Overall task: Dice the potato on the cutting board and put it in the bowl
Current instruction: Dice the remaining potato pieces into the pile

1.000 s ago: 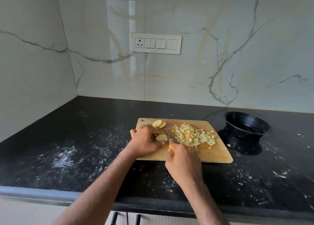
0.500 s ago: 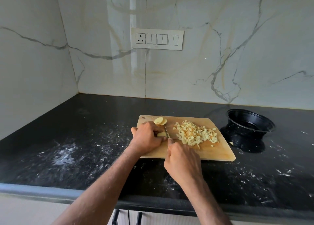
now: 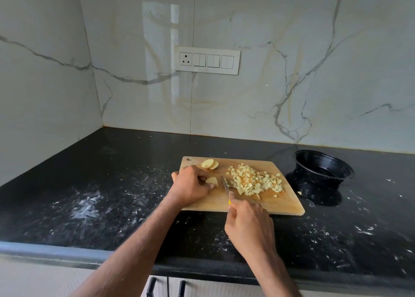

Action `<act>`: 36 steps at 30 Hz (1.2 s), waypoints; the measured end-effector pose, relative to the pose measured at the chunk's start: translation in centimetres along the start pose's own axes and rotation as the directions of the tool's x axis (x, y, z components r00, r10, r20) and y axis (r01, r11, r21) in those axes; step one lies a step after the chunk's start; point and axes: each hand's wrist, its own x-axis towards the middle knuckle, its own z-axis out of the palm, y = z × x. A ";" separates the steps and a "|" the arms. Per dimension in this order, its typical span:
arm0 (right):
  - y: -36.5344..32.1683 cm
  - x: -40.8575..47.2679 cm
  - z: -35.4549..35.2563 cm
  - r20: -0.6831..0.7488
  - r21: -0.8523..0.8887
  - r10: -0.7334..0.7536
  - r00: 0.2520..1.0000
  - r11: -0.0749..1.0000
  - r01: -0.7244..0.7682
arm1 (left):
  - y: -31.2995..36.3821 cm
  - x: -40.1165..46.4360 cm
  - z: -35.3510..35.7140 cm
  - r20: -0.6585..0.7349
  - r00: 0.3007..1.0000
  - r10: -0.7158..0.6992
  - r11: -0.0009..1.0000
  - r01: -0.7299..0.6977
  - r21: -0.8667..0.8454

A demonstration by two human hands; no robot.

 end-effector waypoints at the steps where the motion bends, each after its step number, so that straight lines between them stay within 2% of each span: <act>1: -0.2 0.1 0.1 0.001 0.004 -0.009 1.000 1.000 0.009 | 0.0 0.0 0.0 -0.005 1.000 -0.001 1.000 0.001 0.013; 5: -1.2 1.0 0.7 0.011 0.036 -0.045 0.999 0.998 0.045 | 0.1 0.1 0.3 -0.015 1.000 -0.007 0.999 0.008 0.037; 10: -1.8 1.5 1.2 0.001 0.018 -0.029 1.000 0.999 0.029 | -0.1 0.4 0.4 -0.015 1.000 -0.017 0.999 0.017 0.032; 15: -1.9 2.1 1.6 0.053 0.028 -0.009 0.999 1.000 0.008 | -0.3 0.7 0.6 -0.016 0.999 -0.046 0.999 0.046 -0.011; 21: -1.7 2.1 2.0 0.064 0.026 -0.042 0.997 0.999 0.040 | -0.7 0.9 0.8 -0.009 1.000 -0.023 1.000 0.023 -0.006; 36: -2.5 2.6 2.1 0.015 -0.032 -0.060 0.998 0.998 0.060 | -0.4 0.7 0.5 -0.001 0.999 -0.033 0.999 0.033 0.010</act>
